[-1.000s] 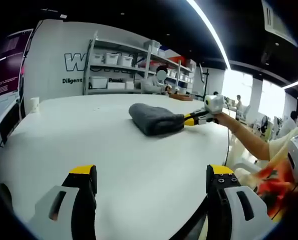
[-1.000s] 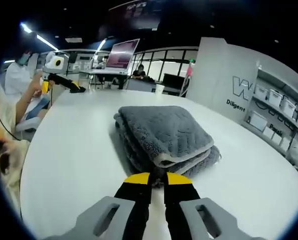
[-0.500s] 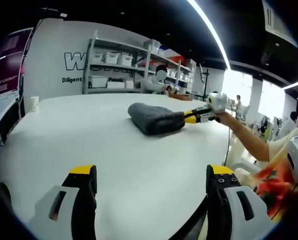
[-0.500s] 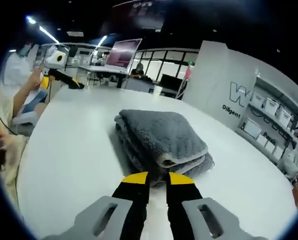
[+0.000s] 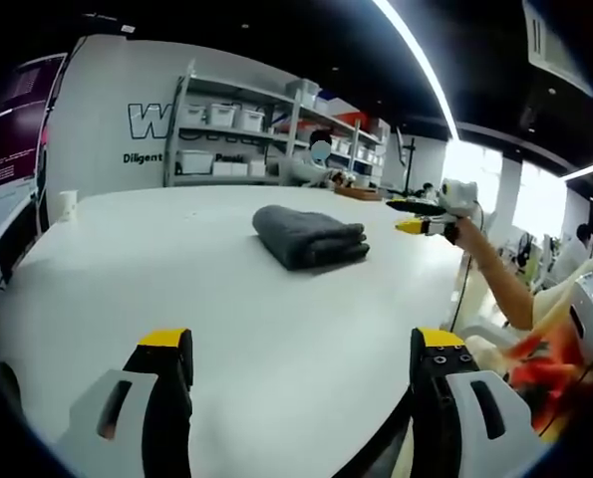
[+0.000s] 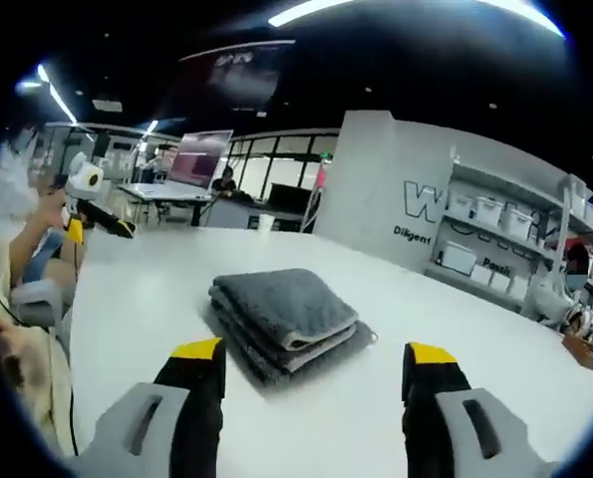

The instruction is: Open the folded towel by lifting each exposed corner and separating the folded layers until the towel lies flat within the target outline without major curled edges

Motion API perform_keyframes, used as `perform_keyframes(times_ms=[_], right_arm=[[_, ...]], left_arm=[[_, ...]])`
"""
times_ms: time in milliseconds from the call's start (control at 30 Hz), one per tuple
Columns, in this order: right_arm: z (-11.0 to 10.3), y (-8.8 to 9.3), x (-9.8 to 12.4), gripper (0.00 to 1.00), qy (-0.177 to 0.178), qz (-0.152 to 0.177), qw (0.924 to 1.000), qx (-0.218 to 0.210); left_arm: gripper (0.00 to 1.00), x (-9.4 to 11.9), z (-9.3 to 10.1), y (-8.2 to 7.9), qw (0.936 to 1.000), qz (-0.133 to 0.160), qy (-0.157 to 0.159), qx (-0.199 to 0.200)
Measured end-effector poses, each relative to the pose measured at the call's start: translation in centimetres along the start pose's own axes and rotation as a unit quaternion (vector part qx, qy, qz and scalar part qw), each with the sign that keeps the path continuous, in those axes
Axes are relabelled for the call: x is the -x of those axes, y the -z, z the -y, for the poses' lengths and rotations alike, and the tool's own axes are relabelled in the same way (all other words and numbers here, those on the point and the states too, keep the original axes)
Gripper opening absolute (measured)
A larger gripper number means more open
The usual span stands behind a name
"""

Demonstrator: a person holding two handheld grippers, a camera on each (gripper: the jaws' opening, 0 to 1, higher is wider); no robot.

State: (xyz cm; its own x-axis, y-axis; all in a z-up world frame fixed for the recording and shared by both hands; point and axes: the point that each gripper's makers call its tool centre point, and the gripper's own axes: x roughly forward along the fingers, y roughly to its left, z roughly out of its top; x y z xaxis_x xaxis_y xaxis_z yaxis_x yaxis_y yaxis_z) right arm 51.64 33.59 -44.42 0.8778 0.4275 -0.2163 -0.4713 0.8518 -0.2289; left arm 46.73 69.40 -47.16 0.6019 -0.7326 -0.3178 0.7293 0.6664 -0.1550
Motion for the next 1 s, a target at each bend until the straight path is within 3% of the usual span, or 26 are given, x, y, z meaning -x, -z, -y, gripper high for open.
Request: perform_keyframes(times_ms=[67,267,367,633,800,1000], right_arm=[[0.5,1.2,0.2,0.98,0.013,-0.014,0.9997,-0.014],[0.0,4.5,0.4,0.99,-0.001,-0.052,0.9968,-0.06],[-0.8,4.9,0.7,1.0,-0.01,-0.059,0.9965,-0.059],[-1.7,4.2,1.9,0.99,-0.013,-0.06,0.9967,-0.053],[-0.9,3.9,2.0,0.99,0.005,-0.07,0.9968,-0.038],[-0.2,2.5,1.7,1.0,0.019,-0.084,0.9962,-0.014]], left_arm=[[0.88,0.1,0.0,-0.1,1.0,0.0,0.0,-0.002],[0.88,0.4,-0.2,-0.5,0.9999,0.009,-0.007,0.0],[0.88,0.4,-0.4,-0.5,0.9999,0.009,-0.01,0.002],[0.88,0.1,-0.8,-0.1,0.9999,-0.002,-0.017,-0.003],[0.88,-0.6,-0.2,0.2,0.9999,-0.011,-0.01,-0.005],[0.88,-1.4,0.6,-0.9,0.9997,-0.011,-0.005,-0.02]])
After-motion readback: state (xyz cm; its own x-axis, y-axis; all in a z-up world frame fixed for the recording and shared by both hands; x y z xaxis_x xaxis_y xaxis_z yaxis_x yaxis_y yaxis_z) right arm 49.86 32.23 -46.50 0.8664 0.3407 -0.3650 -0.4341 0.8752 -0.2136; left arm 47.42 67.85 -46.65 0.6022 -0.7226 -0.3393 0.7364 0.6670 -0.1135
